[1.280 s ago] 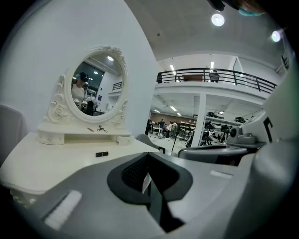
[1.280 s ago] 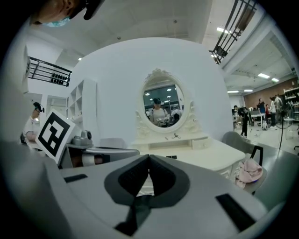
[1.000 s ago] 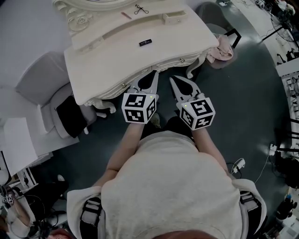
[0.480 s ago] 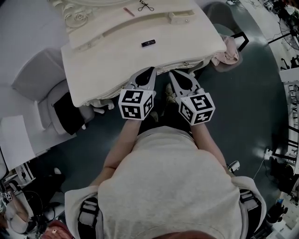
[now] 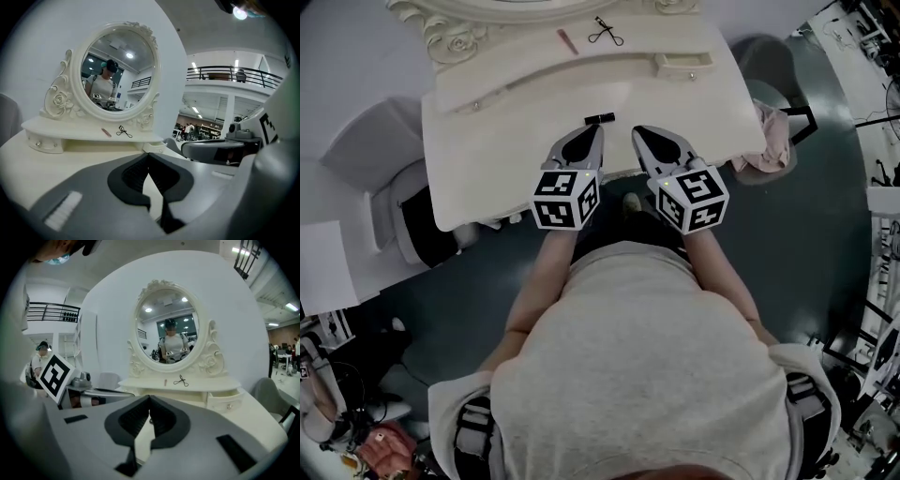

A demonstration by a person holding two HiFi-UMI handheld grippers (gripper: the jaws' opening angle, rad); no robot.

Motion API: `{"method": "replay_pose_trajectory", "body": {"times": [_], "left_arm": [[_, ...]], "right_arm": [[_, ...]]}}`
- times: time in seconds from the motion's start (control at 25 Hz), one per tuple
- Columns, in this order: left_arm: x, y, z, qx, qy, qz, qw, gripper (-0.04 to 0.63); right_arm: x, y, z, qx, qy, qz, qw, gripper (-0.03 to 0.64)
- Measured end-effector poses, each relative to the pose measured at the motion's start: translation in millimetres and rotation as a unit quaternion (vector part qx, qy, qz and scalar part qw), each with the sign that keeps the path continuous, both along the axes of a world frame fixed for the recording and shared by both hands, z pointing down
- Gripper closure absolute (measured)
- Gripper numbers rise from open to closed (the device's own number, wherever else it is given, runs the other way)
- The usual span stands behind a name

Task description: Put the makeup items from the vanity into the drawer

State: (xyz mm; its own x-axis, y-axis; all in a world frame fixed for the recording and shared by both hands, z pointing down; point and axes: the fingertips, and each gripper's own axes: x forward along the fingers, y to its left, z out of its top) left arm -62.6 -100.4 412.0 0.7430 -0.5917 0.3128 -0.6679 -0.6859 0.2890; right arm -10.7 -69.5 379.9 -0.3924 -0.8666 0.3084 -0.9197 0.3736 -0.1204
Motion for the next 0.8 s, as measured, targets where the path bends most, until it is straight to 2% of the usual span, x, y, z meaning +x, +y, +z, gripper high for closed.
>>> {"method": "replay_pose_trajectory", "body": {"times": [0.16, 0.36, 0.68, 0.8], "left_arm": [[3, -30, 9, -0.011, -0.011, -0.04, 0.9991, 0.586], [-5, -57, 20, -0.031, -0.015, -0.093, 0.9951, 0.586], [-4, -67, 52, -0.071, -0.035, -0.116, 0.9901, 0.586], [-6, -63, 63, -0.089, -0.037, -0.13, 0.9868, 0.586]], "right_arm": [[9, -36, 13, -0.017, 0.006, -0.051, 0.999, 0.607], [4, -69, 36, -0.05, 0.021, -0.121, 0.991, 0.607], [2, -102, 73, -0.086, 0.051, -0.192, 0.976, 0.604], [0, -103, 90, -0.104, 0.062, -0.218, 0.969, 0.548]]}}
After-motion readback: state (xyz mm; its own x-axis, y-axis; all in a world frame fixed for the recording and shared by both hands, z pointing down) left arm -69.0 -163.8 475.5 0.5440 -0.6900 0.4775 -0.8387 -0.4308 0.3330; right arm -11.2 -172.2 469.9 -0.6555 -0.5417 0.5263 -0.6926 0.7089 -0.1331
